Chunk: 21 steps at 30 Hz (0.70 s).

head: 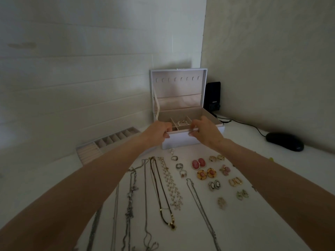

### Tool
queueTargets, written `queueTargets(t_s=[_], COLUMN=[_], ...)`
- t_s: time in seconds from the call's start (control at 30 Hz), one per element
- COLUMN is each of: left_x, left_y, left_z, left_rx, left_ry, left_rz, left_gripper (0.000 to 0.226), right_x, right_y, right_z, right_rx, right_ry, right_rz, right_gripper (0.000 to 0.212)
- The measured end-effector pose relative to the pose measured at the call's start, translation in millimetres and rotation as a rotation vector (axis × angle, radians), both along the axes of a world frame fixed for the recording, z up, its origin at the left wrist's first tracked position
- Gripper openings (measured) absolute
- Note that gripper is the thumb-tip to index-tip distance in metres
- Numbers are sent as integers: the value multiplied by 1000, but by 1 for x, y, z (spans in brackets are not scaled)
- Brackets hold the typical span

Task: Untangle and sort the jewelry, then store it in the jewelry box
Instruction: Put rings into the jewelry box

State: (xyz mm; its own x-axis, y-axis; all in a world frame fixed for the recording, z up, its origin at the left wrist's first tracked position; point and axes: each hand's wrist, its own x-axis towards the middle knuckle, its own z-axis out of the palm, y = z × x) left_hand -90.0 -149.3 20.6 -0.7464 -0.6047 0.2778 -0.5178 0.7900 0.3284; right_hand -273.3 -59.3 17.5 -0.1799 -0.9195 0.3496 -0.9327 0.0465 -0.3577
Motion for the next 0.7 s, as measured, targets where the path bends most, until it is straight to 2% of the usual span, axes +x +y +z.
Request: queueTargets(t_s=[0.1, 0.17, 0.23, 0.3, 0.37, 0.4, 0.47, 0.53, 0.7], left_x=[4, 8, 13, 17, 25, 29, 40, 54, 86], left_y=[-2, -2, -3, -3, 0, 1, -2, -6, 4], left_z=[2, 3, 2, 1, 6, 8, 11, 14, 18], left_rx=[33, 46, 47, 1, -62, -83, -104, -60, 144], left_ry=[9, -12, -5, 112, 226, 215, 49, -137, -485], left_rz=[2, -6, -18, 20, 162, 244, 382, 479, 540], left_gripper=[33, 25, 3, 9, 10, 9, 14, 28, 73], right_x=[2, 3, 2, 2, 4, 8, 22, 42, 99], right_y=[1, 1, 2, 2, 3, 3, 0, -9, -30], right_z=[-2, -3, -3, -4, -5, -4, -1, 1, 3], right_rx=[-2, -8, -15, -38, -130, -183, -257, -281, -92], right_ry=[17, 16, 6, 35, 121, 173, 251, 330, 465], right_rz=[20, 29, 37, 40, 41, 56, 137, 253, 379], right_gripper=[25, 24, 23, 23, 24, 23, 23, 25, 32])
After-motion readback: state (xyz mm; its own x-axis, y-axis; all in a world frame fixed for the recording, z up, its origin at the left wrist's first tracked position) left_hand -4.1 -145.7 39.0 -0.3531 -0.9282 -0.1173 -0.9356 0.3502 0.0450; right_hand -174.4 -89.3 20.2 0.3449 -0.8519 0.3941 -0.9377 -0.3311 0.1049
